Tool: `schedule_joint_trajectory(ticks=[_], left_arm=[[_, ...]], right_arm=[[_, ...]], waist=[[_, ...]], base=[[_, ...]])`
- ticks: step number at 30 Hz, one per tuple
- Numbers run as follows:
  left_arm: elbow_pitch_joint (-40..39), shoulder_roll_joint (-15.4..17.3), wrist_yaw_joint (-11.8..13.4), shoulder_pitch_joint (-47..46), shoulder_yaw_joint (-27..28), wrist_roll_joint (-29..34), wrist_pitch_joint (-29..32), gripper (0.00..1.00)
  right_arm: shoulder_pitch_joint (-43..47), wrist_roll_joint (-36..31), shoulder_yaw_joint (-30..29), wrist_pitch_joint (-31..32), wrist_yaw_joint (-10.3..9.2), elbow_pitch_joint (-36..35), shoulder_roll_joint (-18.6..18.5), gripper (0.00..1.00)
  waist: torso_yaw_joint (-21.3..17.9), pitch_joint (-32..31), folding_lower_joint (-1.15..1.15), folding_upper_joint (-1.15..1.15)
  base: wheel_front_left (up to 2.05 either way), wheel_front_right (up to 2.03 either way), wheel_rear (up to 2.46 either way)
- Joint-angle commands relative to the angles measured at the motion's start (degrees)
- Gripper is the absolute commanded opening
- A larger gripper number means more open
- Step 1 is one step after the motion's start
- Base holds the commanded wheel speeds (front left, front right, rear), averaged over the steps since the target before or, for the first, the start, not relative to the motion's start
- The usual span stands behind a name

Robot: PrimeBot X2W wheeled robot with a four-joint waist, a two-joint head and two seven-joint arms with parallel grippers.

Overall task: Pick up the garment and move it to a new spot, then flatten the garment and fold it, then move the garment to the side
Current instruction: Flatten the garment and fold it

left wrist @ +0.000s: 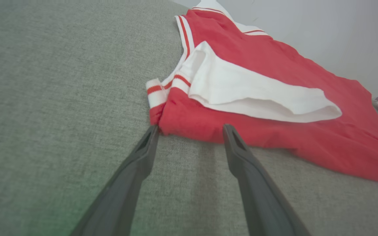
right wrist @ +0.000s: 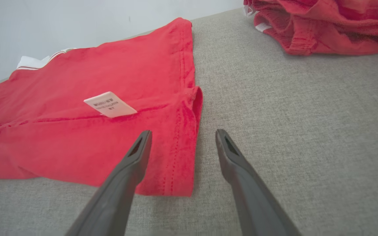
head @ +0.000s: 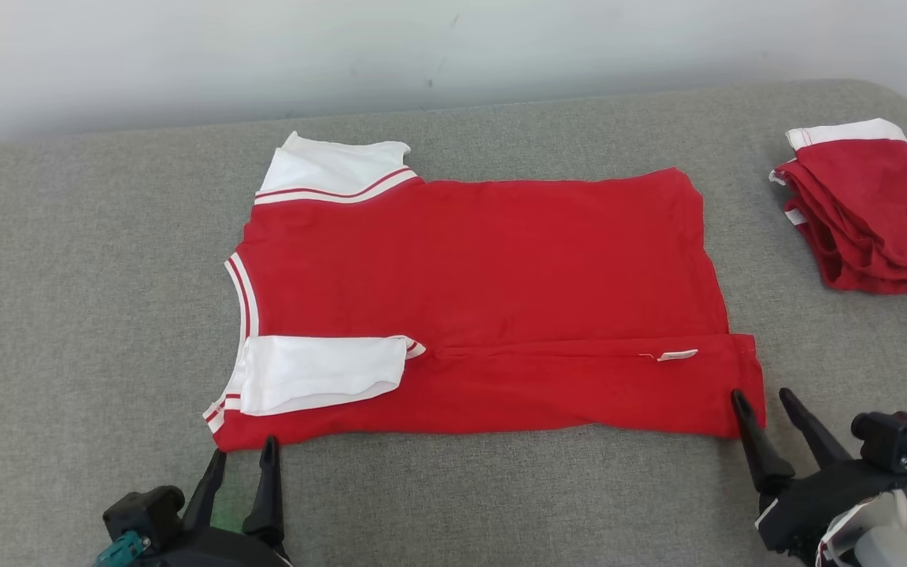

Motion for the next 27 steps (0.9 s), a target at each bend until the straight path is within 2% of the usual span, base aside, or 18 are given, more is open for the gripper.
schedule_joint_trajectory(ticks=[1, 10, 11, 12, 13, 14, 15, 22, 27], left_arm=[[-0.15, -0.04, 0.25, 0.26, 0.08, 0.60, -0.33, 1.00], [3.44, 1.49, 2.31, -3.68, -0.70, 3.62, -0.38, 1.00], [3.99, 1.46, 2.15, -4.05, -0.97, 3.82, -0.33, 1.00], [4.54, 1.51, 1.87, -4.40, -1.26, 4.10, -0.29, 0.64], [5.04, 1.75, 1.61, -4.80, -1.65, 4.72, -0.29, 0.40], [5.41, 1.92, 1.70, -5.09, -2.00, 5.26, -0.34, 0.03], [5.66, 1.88, 1.75, -5.13, -2.24, 5.46, -0.40, 0.00], [4.80, 1.37, 0.47, -1.33, -1.05, 5.08, -0.64, 0.00], [0.22, 0.93, 1.39, 4.87, -0.76, 4.82, -0.62, 0.00]], right_arm=[[0.44, -0.73, -0.19, -0.22, -0.16, 0.31, 0.30, 1.00], [-3.21, -1.76, 2.30, 0.65, -0.16, 5.22, 2.99, 1.00], [-3.58, -1.67, 2.76, 0.70, -0.16, 5.67, 3.29, 0.49], [-3.93, -1.65, 3.13, 0.65, -0.16, 6.26, 3.50, 0.31], [-4.22, -1.58, 3.44, 0.59, -0.16, 6.73, 3.81, 0.00], [-4.30, -1.42, 3.74, 0.50, -0.16, 7.01, 4.12, 0.00], [-4.22, -1.22, 3.92, 0.40, -0.16, 7.20, 4.30, 0.00], [-1.79, -0.68, 3.00, -0.24, -0.16, 6.08, 2.84, 0.00], [2.45, -0.30, 2.29, -0.23, -0.16, 2.87, 0.50, 0.00]], waist=[[0.04, 0.17, 0.00, -0.01], [-0.49, 1.20, 0.00, -0.01], [-0.53, 1.23, 0.00, -0.01], [-0.53, 1.20, 0.00, -0.01], [-0.52, 1.08, 0.00, -0.01], [-0.48, 0.82, 0.00, -0.01], [-0.38, 0.44, 0.00, -0.01], [0.33, -3.94, 0.00, -0.01], [0.85, -6.85, 0.00, -0.01]], base=[[0.00, 0.00, 0.00], [0.00, 0.00, 0.00], [0.00, 0.00, 0.00], [0.00, 0.00, 0.00], [0.00, 0.00, 0.00], [0.00, 0.00, 0.00], [0.00, 0.00, 0.00], [0.00, 0.00, 0.00], [0.00, 0.00, 0.00]])
